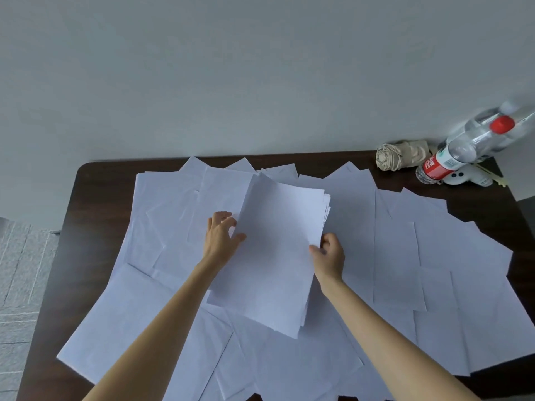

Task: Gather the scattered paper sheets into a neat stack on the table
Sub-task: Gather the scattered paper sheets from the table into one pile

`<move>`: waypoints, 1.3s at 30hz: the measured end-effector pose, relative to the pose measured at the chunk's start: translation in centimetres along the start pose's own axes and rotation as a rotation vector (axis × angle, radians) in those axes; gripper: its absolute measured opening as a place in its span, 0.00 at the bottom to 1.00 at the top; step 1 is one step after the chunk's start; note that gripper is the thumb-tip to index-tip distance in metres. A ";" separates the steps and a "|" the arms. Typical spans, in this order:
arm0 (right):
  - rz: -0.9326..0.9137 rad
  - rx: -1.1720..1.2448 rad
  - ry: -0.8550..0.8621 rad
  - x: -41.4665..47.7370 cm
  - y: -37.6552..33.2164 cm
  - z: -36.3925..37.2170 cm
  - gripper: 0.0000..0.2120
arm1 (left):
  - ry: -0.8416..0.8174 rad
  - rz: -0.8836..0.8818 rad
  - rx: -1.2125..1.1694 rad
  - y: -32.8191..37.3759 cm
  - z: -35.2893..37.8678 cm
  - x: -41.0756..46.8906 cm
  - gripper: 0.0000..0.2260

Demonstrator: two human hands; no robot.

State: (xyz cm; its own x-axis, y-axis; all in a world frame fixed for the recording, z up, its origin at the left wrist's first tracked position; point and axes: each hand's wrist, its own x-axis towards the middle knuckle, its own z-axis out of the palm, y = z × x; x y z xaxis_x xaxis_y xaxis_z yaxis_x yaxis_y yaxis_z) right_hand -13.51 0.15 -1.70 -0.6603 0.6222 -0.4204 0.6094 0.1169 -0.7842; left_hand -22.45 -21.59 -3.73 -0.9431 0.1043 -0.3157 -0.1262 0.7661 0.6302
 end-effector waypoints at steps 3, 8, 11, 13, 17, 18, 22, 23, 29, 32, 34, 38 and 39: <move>0.012 0.078 -0.005 2.1 0.2 -2.4 0.06 | -0.025 -0.012 -0.199 1.7 1.3 0.0 0.09; 0.049 0.146 0.037 5.6 0.3 -6.6 0.06 | -0.065 -0.079 -0.340 5.3 3.5 -0.5 0.04; 0.077 0.162 0.051 7.2 0.1 -8.5 0.06 | -0.125 -0.163 -0.410 7.5 5.0 -0.8 0.04; 0.118 0.188 0.059 8.1 0.3 -9.4 0.05 | -0.138 -0.204 -0.484 8.9 6.3 -0.8 0.03; 0.182 0.187 0.079 9.2 1.0 -10.7 0.11 | -0.060 -0.275 -0.488 11.2 8.7 -1.1 0.06; 0.195 0.171 0.089 9.4 1.3 -10.9 0.14 | -0.039 -0.295 -0.497 11.5 9.2 -1.1 0.09; 0.200 0.040 0.125 10.0 2.1 -11.8 0.17 | 0.079 -0.324 -0.447 12.5 10.7 -1.6 0.14; 0.211 0.024 0.123 10.2 2.2 -11.8 0.17 | 0.125 -0.332 -0.418 12.7 11.0 -1.7 0.13; 0.414 0.124 0.014 11.3 1.6 -12.3 0.14 | 0.269 -0.364 -0.272 13.3 12.8 -2.9 0.13; 0.437 0.157 -0.093 11.3 1.0 -12.6 0.09 | 0.273 -0.359 -0.305 13.2 12.9 -3.0 0.14; 0.398 0.107 -0.148 11.2 0.9 -12.7 0.06 | 0.266 -0.360 -0.340 13.1 12.7 -2.9 0.14; 0.313 0.054 -0.123 11.0 1.2 -12.5 0.10 | 0.228 -0.367 -0.358 12.7 12.2 -2.8 0.14; 0.311 0.063 -0.103 11.0 1.1 -12.5 0.14 | 0.219 -0.373 -0.347 12.6 12.2 -2.8 0.15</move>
State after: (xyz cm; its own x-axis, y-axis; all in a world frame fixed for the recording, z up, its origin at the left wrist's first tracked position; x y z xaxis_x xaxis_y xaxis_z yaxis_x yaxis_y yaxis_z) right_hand -14.61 16.82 -1.49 -0.4896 0.5388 -0.6856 0.7627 -0.1164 -0.6362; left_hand -17.65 -4.53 -3.58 -0.8524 -0.2965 -0.4306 -0.5227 0.4682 0.7124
